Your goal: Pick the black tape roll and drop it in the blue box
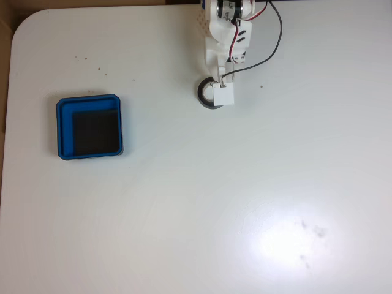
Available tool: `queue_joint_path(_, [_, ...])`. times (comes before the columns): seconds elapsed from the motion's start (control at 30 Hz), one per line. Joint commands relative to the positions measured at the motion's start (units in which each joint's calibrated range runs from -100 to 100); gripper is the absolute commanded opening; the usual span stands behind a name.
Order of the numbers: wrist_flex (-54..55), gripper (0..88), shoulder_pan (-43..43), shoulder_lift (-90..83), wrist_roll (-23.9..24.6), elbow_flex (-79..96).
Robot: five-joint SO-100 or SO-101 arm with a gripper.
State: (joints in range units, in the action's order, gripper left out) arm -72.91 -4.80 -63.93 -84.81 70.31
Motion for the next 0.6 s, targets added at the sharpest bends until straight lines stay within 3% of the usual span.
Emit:
queue_joint_path(0.0, [1.3,16.2,-0.4,1.0,-0.2,-3.8])
queue_joint_path(0.23, [10.9,16.2,-0.1,13.8,-0.2,-3.8])
queue_joint_path(0.57, [12.0,16.2,-0.2,14.6,-0.1,-3.6])
